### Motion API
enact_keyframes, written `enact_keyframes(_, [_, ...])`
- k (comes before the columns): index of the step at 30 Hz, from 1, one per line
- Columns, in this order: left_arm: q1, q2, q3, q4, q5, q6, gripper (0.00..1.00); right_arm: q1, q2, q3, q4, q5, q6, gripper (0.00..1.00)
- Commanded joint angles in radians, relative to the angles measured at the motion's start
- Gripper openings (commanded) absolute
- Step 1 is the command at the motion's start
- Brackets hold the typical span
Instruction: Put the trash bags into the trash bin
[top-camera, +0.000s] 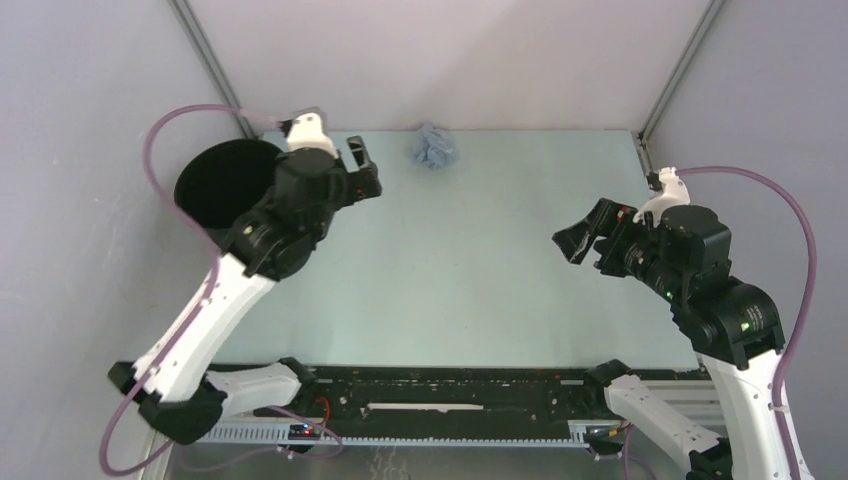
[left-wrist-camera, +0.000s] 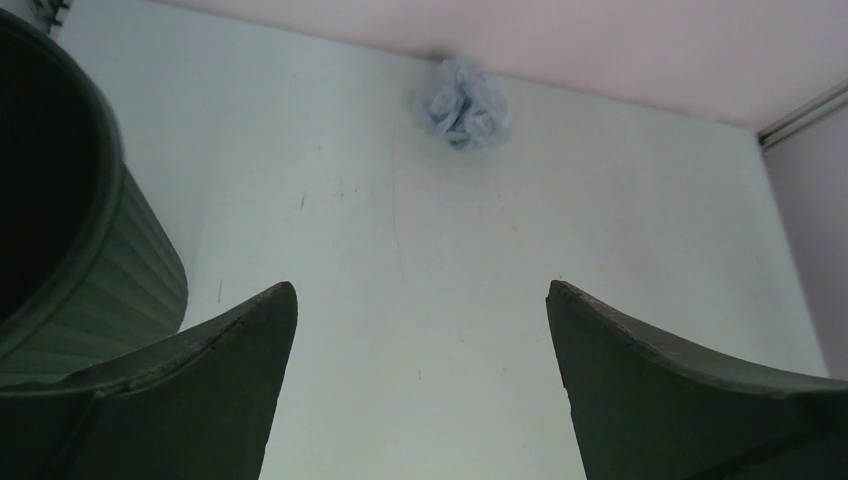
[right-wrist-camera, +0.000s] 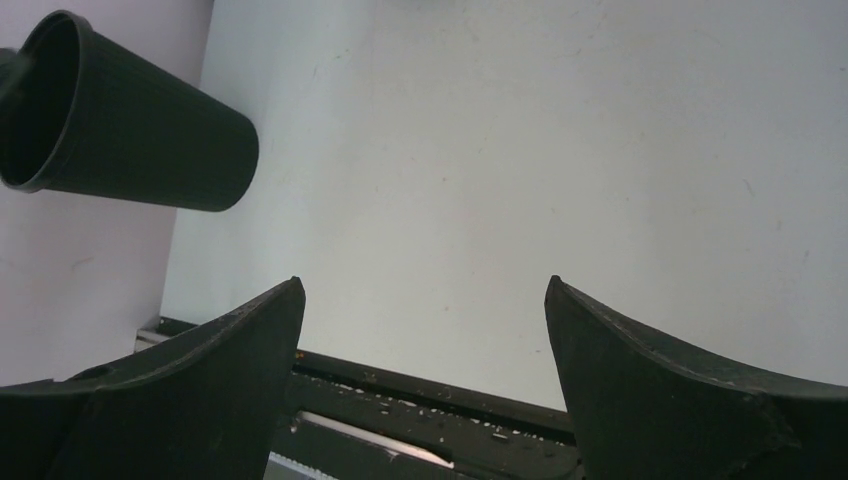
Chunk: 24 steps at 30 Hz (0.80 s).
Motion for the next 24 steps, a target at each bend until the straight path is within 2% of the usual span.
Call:
enact_keyframes(1, [-0.016,0.117,-0.002,0.047,-0.062,-0.061,1.0,0.009,-0.014,0.0,0.032,-0.048,0.031,1.0])
enact_keyframes(5, [-0.009,0.267,0.079,0.029,-0.077,-0.093,1.0,0.01,-0.022,0.003,0.01,-0.058,0.047,1.0])
enact_keyframes(8, [0.039,0.376,0.143,0.052,0.046,-0.076,1.0,0.011,-0.026,0.011,-0.017,-0.067,0.049,1.0])
enact_keyframes(11, [0.089,0.51,0.215,0.062,0.136,-0.14,1.0,0.011,-0.028,0.012,-0.043,-0.066,0.042,1.0])
enact_keyframes(13, [0.114,0.599,0.241,0.135,0.202,-0.167,1.0,0.011,-0.026,0.015,-0.057,-0.07,0.04,1.0])
enact_keyframes(21, [0.217,0.942,0.315,0.53,0.306,-0.338,1.0,0.011,-0.019,0.023,-0.128,-0.086,0.049,1.0])
enact_keyframes(24, [0.231,1.071,0.404,0.614,0.265,-0.318,1.0,0.009,-0.02,0.026,-0.173,-0.054,0.052,1.0])
